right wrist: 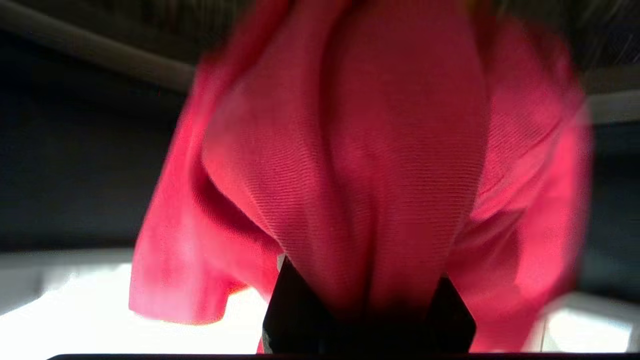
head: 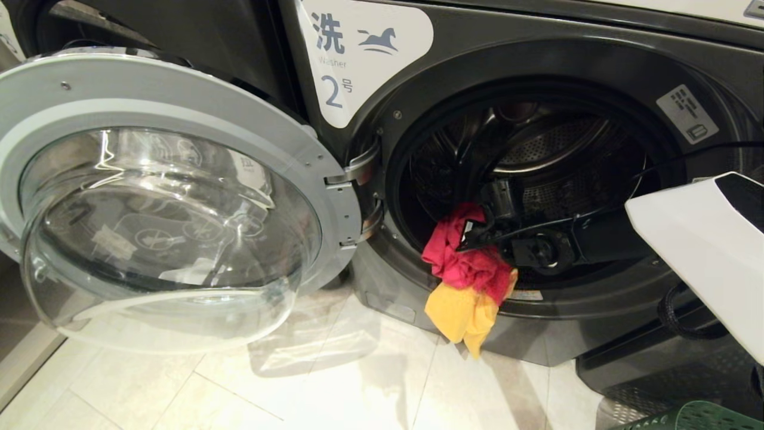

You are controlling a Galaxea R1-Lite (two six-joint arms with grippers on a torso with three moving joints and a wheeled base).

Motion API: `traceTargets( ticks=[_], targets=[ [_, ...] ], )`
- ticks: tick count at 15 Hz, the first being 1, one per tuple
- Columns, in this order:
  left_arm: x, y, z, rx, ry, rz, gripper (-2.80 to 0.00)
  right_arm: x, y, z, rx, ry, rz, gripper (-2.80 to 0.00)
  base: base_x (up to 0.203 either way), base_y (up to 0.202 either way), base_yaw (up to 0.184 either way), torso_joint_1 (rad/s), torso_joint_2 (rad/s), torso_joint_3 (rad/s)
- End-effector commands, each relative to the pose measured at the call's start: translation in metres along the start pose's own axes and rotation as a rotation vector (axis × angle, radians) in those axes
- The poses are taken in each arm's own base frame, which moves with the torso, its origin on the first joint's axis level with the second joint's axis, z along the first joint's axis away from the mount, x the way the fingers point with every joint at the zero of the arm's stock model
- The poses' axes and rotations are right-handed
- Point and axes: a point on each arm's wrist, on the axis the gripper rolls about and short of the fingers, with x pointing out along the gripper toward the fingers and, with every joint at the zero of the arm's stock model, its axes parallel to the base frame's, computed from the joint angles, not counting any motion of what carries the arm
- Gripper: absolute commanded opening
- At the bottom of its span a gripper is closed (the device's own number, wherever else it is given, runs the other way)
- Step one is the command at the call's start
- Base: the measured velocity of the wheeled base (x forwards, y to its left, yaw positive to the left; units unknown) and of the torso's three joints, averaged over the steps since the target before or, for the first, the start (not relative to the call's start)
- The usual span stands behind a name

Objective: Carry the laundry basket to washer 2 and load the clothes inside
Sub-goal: Place the clothes into the washing machine

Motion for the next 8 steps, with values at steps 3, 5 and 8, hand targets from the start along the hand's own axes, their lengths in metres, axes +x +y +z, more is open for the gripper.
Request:
traceTargets(
  ticks=[3,5,8],
  targets=[
    [0.0,0.0,0.0,-0.001,0.0,0.001,-2.8,0.004,0.014,0.016,-0.016,-0.151,-0.003,-2.8,0.0,0.0,0.0,0.0,0.0,0.0],
    [0.0,0.0,0.0,-0.001,0.0,0.001,-2.8,0.017,0.021,0.019,-0.038,-0.229,-0.018,-2.8,0.0,0.0,0.0,0.0,0.0,0.0],
    [0.0,0.0,0.0,-0.001,0.0,0.0,-2.8,0.037,0.025,0.023,-0.155,-0.37,-0.032,-2.8,0.0,0.0,0.0,0.0,0.0,0.0]
  ],
)
